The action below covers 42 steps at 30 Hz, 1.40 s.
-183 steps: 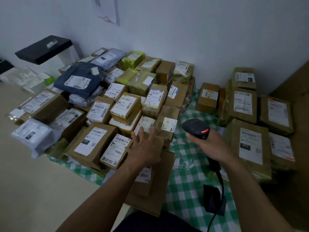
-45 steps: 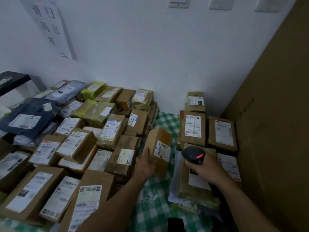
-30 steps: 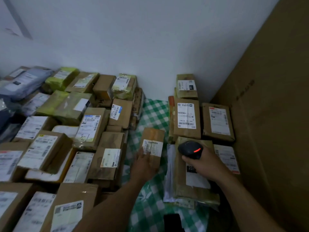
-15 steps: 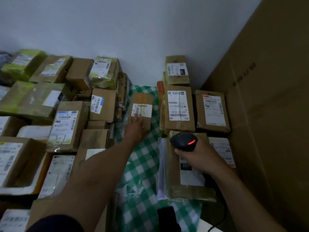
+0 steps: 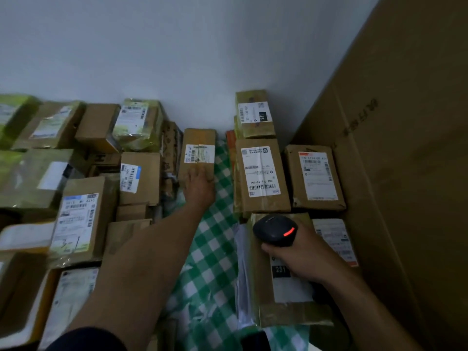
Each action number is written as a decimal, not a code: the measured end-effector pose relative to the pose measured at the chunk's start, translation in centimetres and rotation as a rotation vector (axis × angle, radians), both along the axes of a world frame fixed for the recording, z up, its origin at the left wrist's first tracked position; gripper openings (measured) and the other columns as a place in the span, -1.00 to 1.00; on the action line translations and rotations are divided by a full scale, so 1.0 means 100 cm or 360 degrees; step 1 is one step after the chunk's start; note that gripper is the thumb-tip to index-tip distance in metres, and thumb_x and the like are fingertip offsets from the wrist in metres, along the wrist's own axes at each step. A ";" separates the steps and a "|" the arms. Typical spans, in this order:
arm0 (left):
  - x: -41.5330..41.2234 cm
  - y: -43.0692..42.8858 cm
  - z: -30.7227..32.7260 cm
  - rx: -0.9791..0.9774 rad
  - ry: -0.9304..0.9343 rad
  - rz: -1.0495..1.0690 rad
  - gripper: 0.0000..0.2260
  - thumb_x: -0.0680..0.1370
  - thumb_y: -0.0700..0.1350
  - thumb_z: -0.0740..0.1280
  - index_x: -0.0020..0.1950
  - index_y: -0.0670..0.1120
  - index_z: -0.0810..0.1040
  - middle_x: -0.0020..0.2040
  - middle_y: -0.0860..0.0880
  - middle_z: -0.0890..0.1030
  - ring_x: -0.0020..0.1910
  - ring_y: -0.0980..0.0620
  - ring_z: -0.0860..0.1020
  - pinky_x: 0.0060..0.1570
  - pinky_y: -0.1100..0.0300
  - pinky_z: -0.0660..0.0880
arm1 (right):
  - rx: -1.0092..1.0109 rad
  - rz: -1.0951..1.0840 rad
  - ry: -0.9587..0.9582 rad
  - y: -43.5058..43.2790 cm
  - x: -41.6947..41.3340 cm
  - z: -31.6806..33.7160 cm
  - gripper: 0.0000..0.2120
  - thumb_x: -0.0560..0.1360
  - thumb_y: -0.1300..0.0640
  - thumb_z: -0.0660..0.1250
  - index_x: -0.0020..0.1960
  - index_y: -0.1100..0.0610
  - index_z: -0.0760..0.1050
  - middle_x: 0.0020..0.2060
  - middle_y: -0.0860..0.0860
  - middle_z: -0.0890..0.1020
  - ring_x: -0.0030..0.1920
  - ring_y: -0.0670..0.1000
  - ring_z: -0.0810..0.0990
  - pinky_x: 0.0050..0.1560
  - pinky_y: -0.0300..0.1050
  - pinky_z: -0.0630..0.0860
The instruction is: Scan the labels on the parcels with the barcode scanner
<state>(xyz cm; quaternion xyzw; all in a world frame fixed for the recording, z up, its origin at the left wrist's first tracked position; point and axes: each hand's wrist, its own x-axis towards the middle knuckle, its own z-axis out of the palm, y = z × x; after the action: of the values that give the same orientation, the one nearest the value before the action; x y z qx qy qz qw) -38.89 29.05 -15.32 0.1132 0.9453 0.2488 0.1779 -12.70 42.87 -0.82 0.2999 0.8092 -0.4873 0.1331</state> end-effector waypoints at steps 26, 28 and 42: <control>0.151 -0.022 0.100 0.1535 -0.1175 0.0505 -0.55 0.59 -0.26 0.43 0.44 -0.02 0.42 0.23 -0.08 0.66 0.13 -0.03 0.64 -0.14 0.15 0.58 | 0.0085 0.0022 0.0130 -0.022 0.020 0.036 -0.72 0.49 0.00 0.55 0.14 -0.19 0.56 -0.19 -0.11 0.70 -0.22 -0.10 0.65 -0.29 -0.19 0.52; 0.151 -0.025 0.093 0.1570 -0.1147 0.0472 -0.48 0.56 -0.30 0.44 0.47 -0.02 0.41 0.26 -0.07 0.65 0.19 -0.05 0.63 -0.06 0.12 0.57 | 0.0080 0.0011 0.0147 -0.022 0.022 0.036 -0.72 0.49 0.00 0.55 0.14 -0.17 0.56 -0.20 -0.11 0.69 -0.23 -0.10 0.65 -0.28 -0.20 0.51; 0.153 -0.059 0.119 0.1640 -0.0811 0.0603 -0.02 0.39 -0.31 0.59 0.65 0.12 0.15 0.30 -0.05 0.58 0.29 -0.05 0.55 0.26 -0.02 0.50 | 0.0016 -0.0022 0.0121 -0.023 0.026 0.041 -0.74 0.54 -0.01 0.51 0.19 -0.07 0.55 -0.21 -0.06 0.68 -0.25 -0.08 0.63 -0.28 -0.20 0.52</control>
<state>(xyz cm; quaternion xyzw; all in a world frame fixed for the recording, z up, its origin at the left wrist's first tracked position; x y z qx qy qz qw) -23.55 23.19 -3.43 -0.0485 0.6346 0.7212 0.2736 -10.10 40.56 3.30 0.2875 0.8141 -0.4950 0.0974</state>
